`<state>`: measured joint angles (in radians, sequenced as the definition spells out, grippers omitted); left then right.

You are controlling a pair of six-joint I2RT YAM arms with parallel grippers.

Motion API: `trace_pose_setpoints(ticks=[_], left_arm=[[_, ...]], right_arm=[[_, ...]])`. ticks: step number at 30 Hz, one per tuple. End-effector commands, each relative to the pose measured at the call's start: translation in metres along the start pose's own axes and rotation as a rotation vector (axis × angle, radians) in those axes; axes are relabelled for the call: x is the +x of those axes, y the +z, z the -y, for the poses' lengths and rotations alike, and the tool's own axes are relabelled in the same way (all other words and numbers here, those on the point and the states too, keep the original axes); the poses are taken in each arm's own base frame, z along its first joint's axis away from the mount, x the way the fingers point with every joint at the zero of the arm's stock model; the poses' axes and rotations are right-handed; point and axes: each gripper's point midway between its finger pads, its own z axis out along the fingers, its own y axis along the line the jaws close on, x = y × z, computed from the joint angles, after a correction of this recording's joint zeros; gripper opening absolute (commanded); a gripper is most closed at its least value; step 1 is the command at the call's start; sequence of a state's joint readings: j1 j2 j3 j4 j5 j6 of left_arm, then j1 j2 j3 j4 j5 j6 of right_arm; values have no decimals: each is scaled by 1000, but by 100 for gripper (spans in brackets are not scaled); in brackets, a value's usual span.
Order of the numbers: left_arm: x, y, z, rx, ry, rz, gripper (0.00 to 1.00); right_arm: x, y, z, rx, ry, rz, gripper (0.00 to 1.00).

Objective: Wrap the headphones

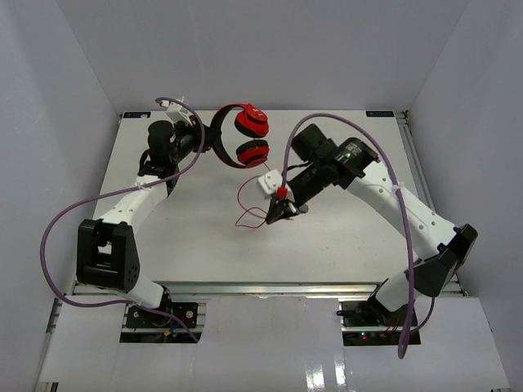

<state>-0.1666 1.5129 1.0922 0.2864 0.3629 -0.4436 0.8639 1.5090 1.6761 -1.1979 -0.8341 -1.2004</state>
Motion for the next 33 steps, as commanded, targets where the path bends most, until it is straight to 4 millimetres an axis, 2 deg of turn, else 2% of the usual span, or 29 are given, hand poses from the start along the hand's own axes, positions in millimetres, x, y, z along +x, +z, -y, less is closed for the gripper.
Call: trace_pose_setpoints(ticks=[1,8,12,16,19,21,24,26,30,33], left_arm=[[-18,-24,57,249,80,46,0],[-11,-22,77,309,136,25,0],[-20,-18,60,200,148,43,0],[-42,-27,-7,-140,46,148,0],[-66,-53,-54,-345,-25,236,0],[-80,-67,-74,-431,-29,277,0],[-103,-80,-86,-495,6,318,0],[-115,-87,-89,-523,27,340,0],[-122,-99,-87,-542,51,370,0],[-121,-112,-85,-563,65,387,0]], right_arm=[[-37,-44,27,56,187,270,13],[-35,-55,56,67,293,356,14],[-20,-53,64,84,336,306,17],[35,-27,57,129,347,-13,17],[81,-4,38,77,425,-137,15],[104,14,27,47,424,-216,15],[162,34,18,81,395,-439,14],[183,39,15,100,429,-496,14],[216,34,53,269,412,-614,17],[227,24,79,383,347,-663,21]])
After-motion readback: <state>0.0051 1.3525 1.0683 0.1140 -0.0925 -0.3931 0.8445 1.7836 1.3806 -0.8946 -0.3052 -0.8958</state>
